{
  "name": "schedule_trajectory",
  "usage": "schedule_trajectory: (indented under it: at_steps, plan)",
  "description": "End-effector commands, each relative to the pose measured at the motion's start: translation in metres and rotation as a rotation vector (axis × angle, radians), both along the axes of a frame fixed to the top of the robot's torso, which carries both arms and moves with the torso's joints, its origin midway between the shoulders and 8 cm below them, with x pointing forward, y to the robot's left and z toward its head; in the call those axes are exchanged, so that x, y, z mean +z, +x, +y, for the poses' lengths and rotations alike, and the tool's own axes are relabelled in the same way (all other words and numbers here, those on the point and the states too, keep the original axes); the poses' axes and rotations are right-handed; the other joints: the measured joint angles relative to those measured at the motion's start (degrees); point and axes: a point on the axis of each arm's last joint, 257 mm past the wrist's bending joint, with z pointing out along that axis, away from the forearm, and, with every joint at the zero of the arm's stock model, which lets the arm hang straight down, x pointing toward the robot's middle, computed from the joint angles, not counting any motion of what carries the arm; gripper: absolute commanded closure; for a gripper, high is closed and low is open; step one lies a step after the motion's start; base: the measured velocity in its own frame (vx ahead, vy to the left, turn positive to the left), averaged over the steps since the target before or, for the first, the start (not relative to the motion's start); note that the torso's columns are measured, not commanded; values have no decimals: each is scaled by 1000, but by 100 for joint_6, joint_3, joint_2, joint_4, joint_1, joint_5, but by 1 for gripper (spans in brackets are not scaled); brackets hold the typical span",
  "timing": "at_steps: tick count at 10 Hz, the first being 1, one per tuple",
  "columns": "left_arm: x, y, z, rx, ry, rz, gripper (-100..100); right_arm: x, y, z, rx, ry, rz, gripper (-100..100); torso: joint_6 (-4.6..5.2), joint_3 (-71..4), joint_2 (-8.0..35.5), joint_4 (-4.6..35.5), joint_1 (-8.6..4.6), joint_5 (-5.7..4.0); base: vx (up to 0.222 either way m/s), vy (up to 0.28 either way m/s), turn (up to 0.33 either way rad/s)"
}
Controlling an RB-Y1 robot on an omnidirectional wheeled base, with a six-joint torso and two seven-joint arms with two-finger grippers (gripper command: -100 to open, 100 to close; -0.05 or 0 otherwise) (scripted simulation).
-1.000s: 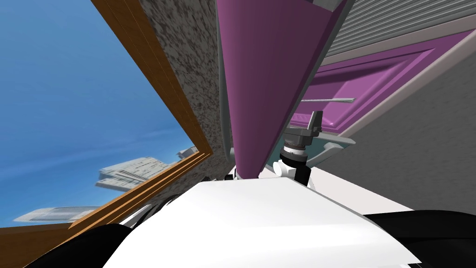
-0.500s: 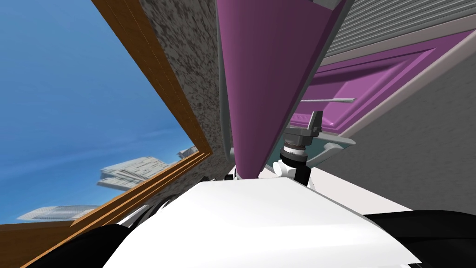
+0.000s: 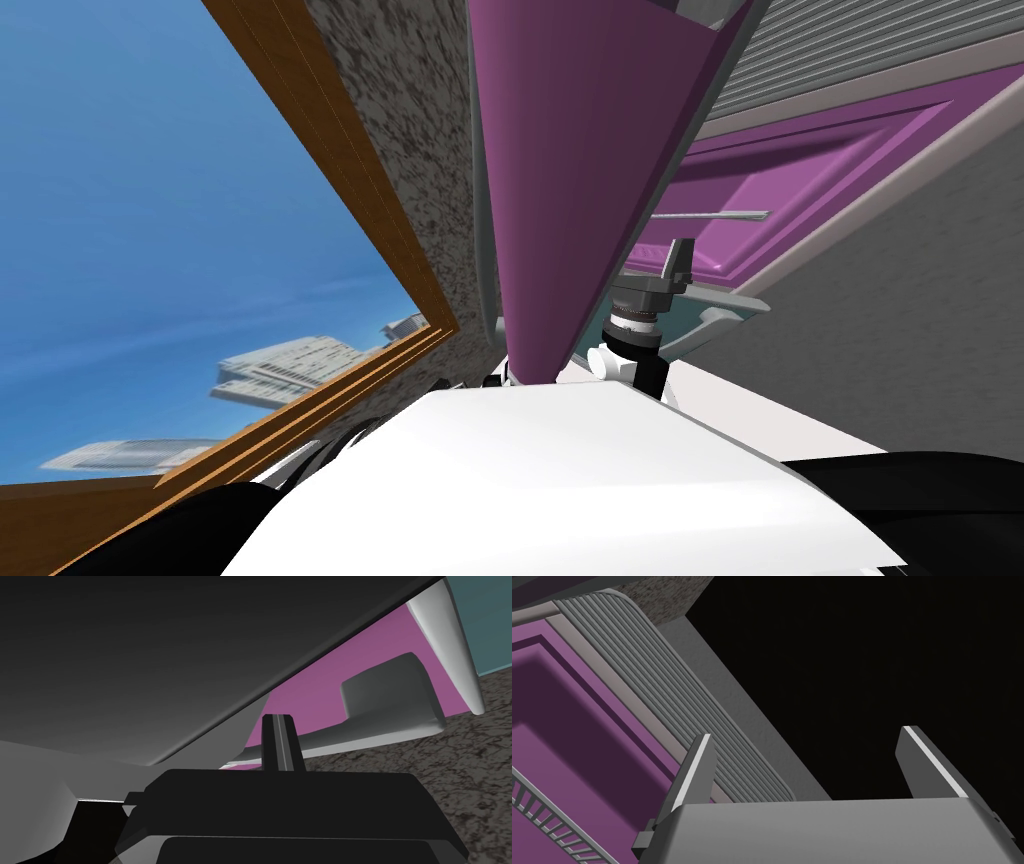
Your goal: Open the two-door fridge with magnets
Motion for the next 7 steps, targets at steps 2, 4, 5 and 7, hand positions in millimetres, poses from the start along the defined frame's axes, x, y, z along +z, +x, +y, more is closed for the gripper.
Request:
schedule_trajectory:
  at_steps: [2, 4, 5, 7]
  plan:
    - [20, -8, -6, -39, -52, -34, -100, 0, 0, 0, 0, 0, 0, 0, 0, 4, 7, 4, 4, 2, 15, -14, 2]
    - [5, 0, 2, -14, -11, 1, -100, 0, 0, 0, 0, 0, 0, 0, 0, -3, -13, -6, 5, 1, -40, -1, 51]
    - [10, 0, 5, -26, -14, 2, -100, 0, 0, 0, 0, 0, 0, 0, -1, 13, 33, 9, 22, 5, -71, 36, 164]
    - [20, -1, 10, -53, -26, 7, -100, 0, 0, 0, 0, 0, 0, 0, 2, 37, 85, 32, 35, 16, 4, 9, 139]
